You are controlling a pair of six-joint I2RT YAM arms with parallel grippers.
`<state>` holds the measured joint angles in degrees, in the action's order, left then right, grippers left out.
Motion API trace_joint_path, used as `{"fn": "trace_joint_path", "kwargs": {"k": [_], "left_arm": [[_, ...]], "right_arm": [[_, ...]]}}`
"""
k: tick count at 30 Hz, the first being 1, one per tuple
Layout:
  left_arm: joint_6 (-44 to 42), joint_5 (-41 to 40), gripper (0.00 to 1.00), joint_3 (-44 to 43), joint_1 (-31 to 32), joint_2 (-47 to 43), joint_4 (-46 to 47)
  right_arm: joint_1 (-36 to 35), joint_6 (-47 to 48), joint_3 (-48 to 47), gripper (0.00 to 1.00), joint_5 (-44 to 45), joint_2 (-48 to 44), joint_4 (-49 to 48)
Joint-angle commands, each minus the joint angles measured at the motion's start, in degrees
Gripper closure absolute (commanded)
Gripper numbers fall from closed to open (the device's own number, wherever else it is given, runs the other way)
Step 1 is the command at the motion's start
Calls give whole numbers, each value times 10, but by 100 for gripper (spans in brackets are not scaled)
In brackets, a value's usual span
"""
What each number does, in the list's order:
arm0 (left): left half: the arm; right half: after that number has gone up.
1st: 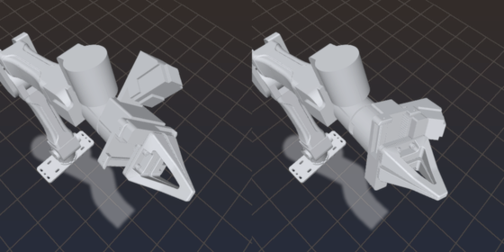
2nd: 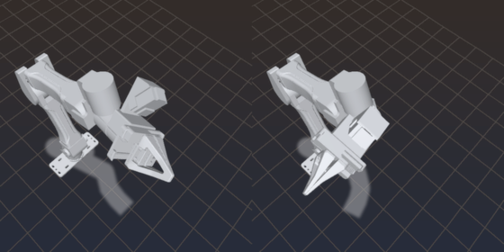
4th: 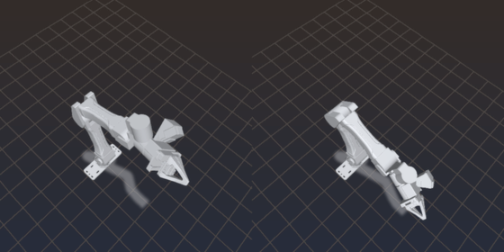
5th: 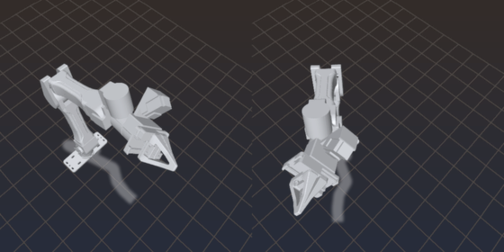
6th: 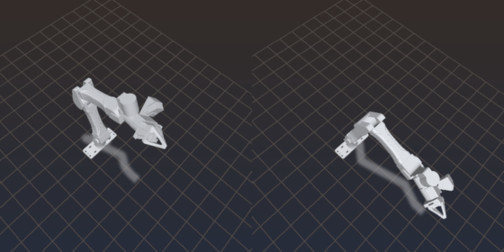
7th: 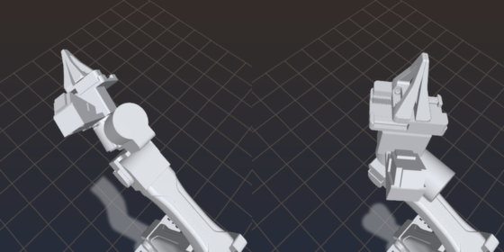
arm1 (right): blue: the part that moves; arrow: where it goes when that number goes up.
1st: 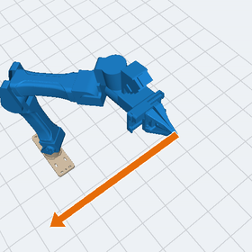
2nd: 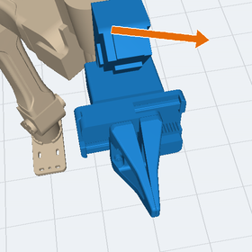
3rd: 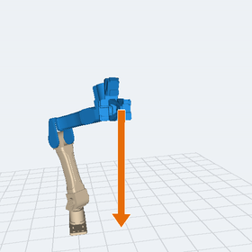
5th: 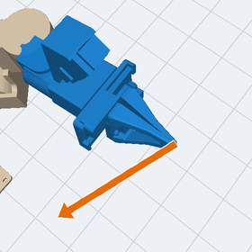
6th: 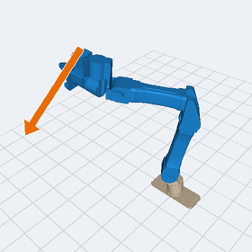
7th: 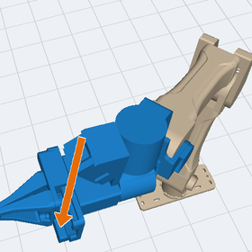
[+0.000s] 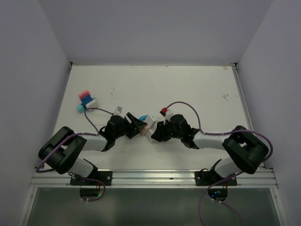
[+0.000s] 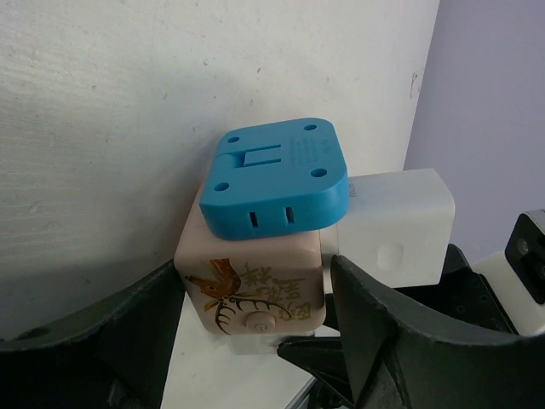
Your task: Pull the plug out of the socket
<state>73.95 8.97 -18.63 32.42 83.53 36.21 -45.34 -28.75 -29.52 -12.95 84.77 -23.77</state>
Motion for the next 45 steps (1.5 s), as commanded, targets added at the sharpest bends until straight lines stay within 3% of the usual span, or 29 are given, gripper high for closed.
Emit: {"fn": "trace_joint_path", "kwargs": {"k": [1,3,6,7,12,19,29,45], "left_arm": [[1,-7,29,-1,4,12,52],[2,-6,35,2,4,15,56],[7,-6,57,12,4,19,67],[7,-7,72,14,3,20,69],[18,-13,100,30,4,23,90],[84,-71,100,90,4,2,182],[46,-168,100,57,3,-50,125],[79,-229,100,33,0,24,185]], "right_arm": [[-8,-1,-8,100,-3,5,-37],[-9,0,-8,100,-2,3,-37],[-11,-1,-9,100,-2,5,-34],[-12,-2,-10,100,-2,4,-33],[-15,-20,-8,100,-4,2,-31],[-33,-35,-10,100,20,-6,-6],[-65,-60,0,100,40,-7,32],[-123,-169,25,100,75,12,15]]}}
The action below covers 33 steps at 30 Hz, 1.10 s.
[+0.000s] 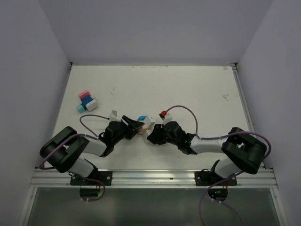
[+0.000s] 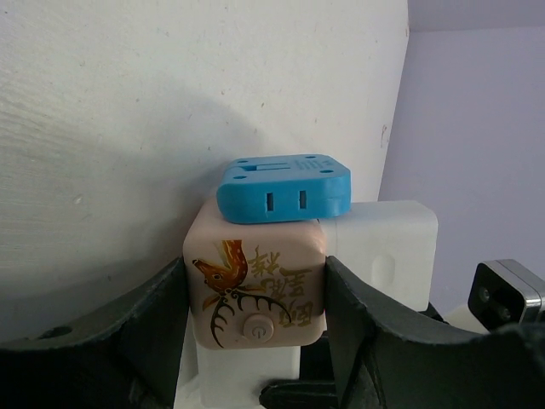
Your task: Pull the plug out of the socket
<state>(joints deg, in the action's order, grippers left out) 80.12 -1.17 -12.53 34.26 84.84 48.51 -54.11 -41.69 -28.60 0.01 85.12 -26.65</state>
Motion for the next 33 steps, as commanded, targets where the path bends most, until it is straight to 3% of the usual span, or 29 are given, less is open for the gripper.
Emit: {"fn": "trace_joint_path", "kwargs": {"k": [1,14,23,25,26,28,29,31,33], "left_arm": [[17,-132,100,-28,-17,11,63],[7,-154,100,-31,-40,11,58],[-6,-124,100,-21,-39,16,76],[-13,-106,100,-19,-39,16,76],[-17,-102,100,-16,-39,13,75],[-27,-89,100,-11,-39,9,72],[-30,-84,100,-4,-39,7,75],[-39,-73,100,4,-39,4,74],[-45,-64,100,15,-39,-4,74]], "right_arm": [[-40,-46,16,100,-52,7,49],[-46,-94,39,100,-26,-43,68],[-48,-81,20,100,-19,-15,88],[-48,-76,14,89,-16,-7,91],[-48,-74,10,68,-15,-6,91],[-48,-73,8,53,-11,-14,92],[-48,-71,7,39,-7,-19,94],[-47,-68,6,21,-2,-40,108],[-48,-66,0,12,19,-59,124]]}}
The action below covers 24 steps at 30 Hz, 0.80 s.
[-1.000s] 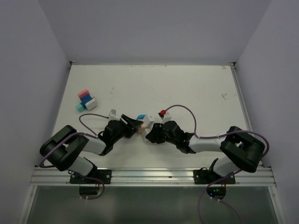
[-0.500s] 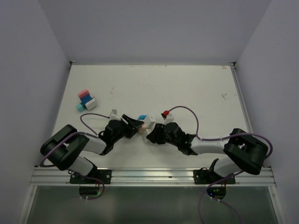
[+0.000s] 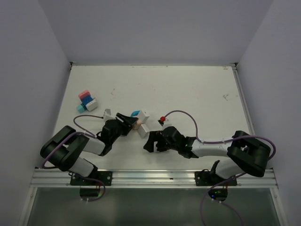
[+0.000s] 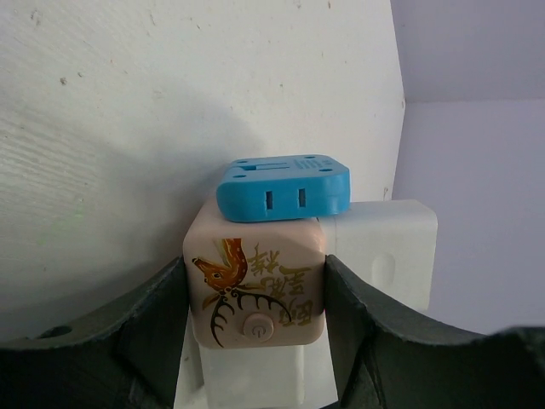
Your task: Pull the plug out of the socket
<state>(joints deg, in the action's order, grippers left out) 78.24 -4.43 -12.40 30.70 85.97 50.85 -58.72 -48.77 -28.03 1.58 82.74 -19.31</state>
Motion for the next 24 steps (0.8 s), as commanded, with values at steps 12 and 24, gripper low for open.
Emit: {"fn": "trace_joint_path", "kwargs": {"k": [12,24], "left_arm": [[-122,74,100,3,-5,-79,-31],[-166,107,100,-9,-4,-127,-79]], "right_arm": [[11,70,-95,1,165,-158,176],[68,33,-211,6,103,-34,197]]}}
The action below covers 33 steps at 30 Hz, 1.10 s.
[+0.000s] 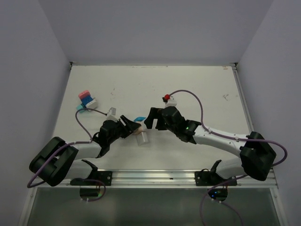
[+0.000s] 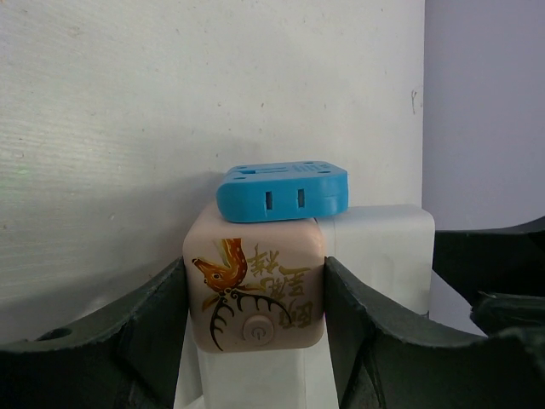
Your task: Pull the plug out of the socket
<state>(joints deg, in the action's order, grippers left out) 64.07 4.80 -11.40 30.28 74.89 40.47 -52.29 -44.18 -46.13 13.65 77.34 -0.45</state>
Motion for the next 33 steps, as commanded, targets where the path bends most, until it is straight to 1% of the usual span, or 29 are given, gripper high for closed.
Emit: {"fn": "trace_joint_path", "kwargs": {"k": [1,3,4,6,9,11,12,14,15,17,18,20,21,24,28,30,33], "left_arm": [[-25,16,100,-19,0,-14,27],[-27,21,100,-20,0,-14,29],[-28,22,100,-21,0,-13,29],[-33,26,100,-24,0,-13,28],[-35,26,100,-25,0,-13,26],[-35,25,100,-25,0,-13,27],[-35,25,100,-26,0,-14,27],[-35,26,100,-26,0,-15,29],[-35,26,100,-26,0,-15,29],[-36,26,100,-25,0,-18,28],[-38,23,100,-25,0,-19,25],[-41,20,100,-26,0,-23,14],[-45,12,100,-28,0,-25,6],[-55,-10,100,-38,0,-33,-43],[-57,-45,100,-41,0,-51,-114],[-61,-79,100,-42,0,-62,-139],[-64,-108,100,-48,0,-70,-180]], "right_arm": [[4,-18,-34,7,-25,38,8],[7,-24,-34,10,-33,48,-11],[7,-27,-29,15,-43,56,-18],[10,-30,-22,19,-59,62,-43],[11,-35,-20,28,-80,71,-53],[11,-35,-18,32,-87,75,-56],[12,-38,-16,37,-89,75,-60],[18,-43,-9,41,-95,76,-64],[19,-47,-5,46,-98,76,-71],[27,-53,5,53,-102,74,-78],[29,-56,9,61,-106,70,-82],[36,-56,17,71,-107,63,-82],[39,-55,18,82,-108,55,-80],[48,-49,24,100,-106,41,-69],[64,-50,38,100,-103,-1,-64],[76,-53,47,100,-100,-17,-61],[88,-62,63,100,-92,-44,-63]]}}
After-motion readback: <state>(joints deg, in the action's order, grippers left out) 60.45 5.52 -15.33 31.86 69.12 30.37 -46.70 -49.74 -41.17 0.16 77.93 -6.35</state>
